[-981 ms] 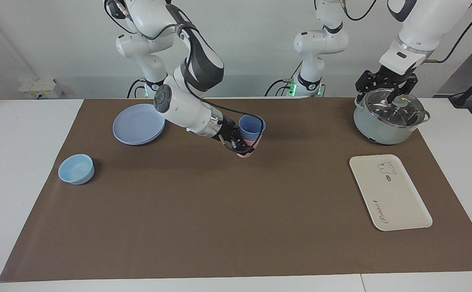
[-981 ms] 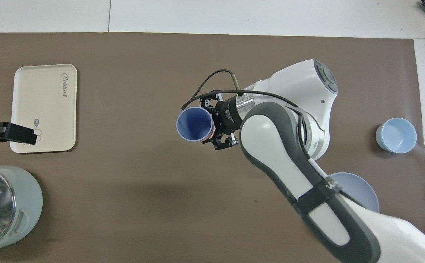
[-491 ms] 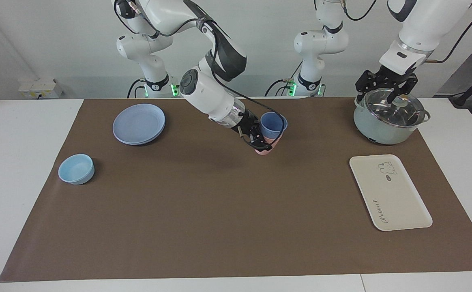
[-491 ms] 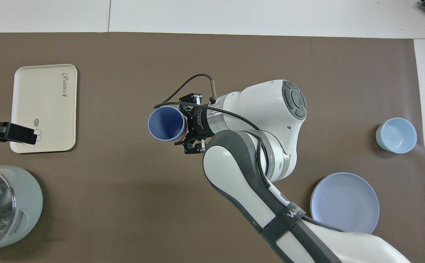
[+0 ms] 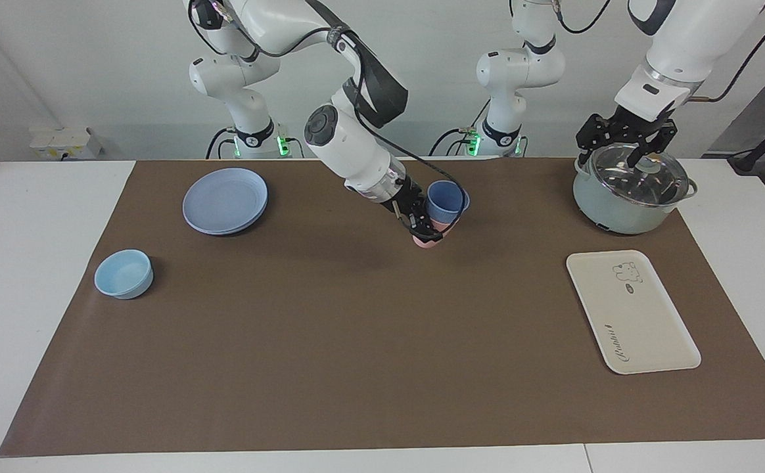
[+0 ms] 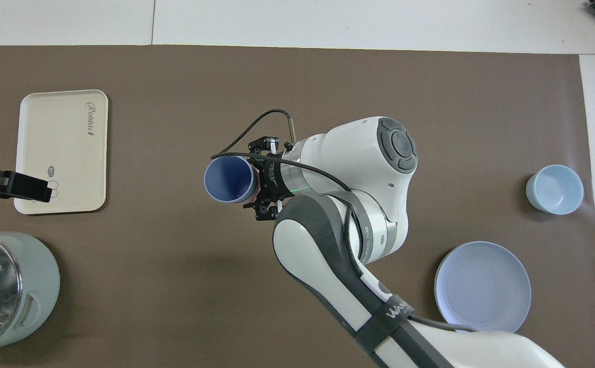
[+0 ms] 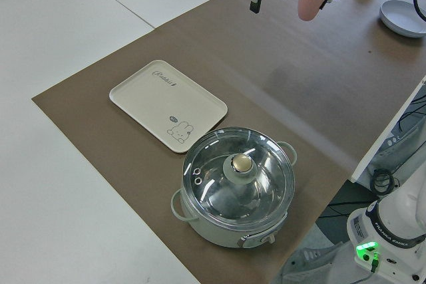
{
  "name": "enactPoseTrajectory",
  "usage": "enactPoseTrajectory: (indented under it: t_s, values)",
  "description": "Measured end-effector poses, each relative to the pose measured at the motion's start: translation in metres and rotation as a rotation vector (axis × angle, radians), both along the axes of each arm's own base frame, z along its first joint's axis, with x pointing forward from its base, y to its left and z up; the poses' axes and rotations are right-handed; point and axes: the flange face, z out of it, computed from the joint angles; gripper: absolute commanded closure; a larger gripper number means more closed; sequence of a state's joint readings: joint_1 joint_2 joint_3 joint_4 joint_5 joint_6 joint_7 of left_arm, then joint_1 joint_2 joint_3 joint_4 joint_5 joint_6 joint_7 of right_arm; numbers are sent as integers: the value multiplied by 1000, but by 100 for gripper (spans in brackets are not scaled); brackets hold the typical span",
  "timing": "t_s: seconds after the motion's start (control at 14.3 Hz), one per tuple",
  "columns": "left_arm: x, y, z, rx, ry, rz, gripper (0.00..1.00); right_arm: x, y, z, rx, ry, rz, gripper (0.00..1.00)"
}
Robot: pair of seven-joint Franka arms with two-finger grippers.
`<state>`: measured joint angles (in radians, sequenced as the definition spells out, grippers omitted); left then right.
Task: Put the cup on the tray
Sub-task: 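Hold the cup with the right gripper while the left gripper approaches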
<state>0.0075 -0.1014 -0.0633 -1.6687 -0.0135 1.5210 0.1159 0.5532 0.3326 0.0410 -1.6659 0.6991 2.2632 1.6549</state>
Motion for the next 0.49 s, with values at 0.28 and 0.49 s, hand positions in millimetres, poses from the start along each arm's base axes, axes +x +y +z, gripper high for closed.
enactPoseTrajectory:
  t_s: [0.28,0.49]
  values:
    - [0,-1,0,0,0,-2,0,1,-1,0,-1,0,-2,100]
    - [0,-11,1,-3,-8,-16,0,1,-2,0,-1,-1,-3,100]
